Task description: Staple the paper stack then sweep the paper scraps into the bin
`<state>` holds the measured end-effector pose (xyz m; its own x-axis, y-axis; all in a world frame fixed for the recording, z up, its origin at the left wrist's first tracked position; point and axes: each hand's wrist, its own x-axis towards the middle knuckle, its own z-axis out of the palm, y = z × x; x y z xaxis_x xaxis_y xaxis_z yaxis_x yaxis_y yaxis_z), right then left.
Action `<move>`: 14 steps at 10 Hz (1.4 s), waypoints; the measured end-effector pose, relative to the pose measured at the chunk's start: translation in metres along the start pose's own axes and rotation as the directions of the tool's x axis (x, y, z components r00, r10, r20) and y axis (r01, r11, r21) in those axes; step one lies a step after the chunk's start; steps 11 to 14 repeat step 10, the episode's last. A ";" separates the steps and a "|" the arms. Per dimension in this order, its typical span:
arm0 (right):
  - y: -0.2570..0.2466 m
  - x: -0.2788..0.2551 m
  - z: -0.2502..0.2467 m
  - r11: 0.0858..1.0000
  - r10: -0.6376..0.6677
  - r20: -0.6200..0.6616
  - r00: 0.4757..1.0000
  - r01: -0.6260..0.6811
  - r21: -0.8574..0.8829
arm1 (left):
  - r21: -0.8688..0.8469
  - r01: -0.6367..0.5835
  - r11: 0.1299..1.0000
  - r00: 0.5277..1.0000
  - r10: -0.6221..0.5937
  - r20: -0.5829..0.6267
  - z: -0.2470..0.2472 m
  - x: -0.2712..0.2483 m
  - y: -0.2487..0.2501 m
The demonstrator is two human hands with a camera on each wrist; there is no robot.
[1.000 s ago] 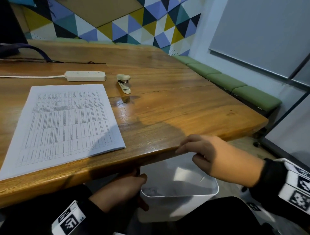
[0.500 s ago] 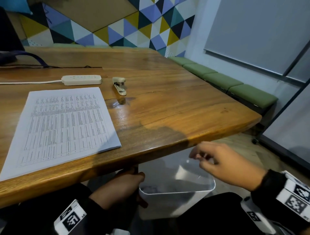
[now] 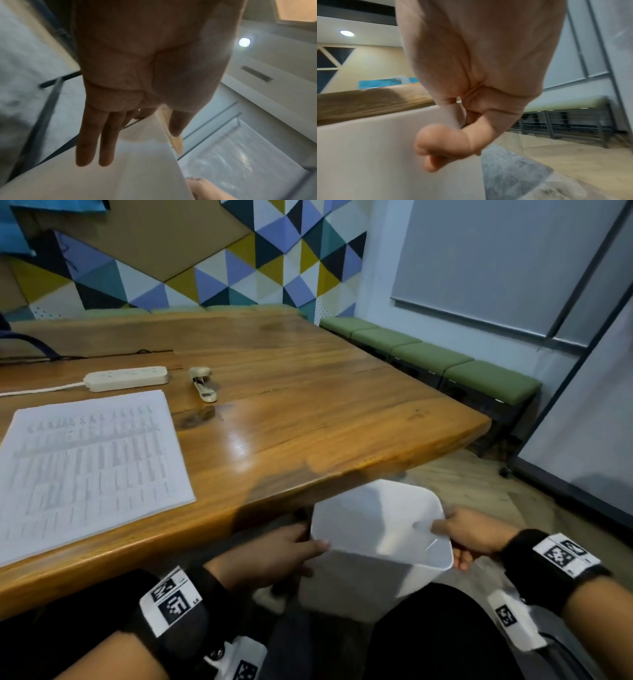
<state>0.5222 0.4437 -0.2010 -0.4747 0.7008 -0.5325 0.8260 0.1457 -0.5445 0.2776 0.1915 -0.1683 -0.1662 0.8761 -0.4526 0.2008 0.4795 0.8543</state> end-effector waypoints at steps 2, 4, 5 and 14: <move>0.078 0.029 0.005 0.962 0.132 -0.158 0.979 -0.088 0.257 | 0.486 -0.347 0.802 0.884 0.453 -0.116 0.001 0.012 0.075; 0.148 0.049 0.076 0.898 0.276 -0.123 0.953 -0.210 0.387 | 0.808 -0.049 0.587 0.887 0.398 -0.235 -0.008 0.054 0.081; 0.178 0.056 0.120 0.866 0.372 -0.126 0.920 -0.295 0.403 | 0.907 0.157 0.390 0.873 0.375 -0.312 0.006 0.064 0.065; 0.260 0.100 0.215 0.832 0.460 -0.020 0.887 -0.424 0.359 | 0.936 0.277 0.216 0.814 0.464 -0.348 0.024 0.068 0.057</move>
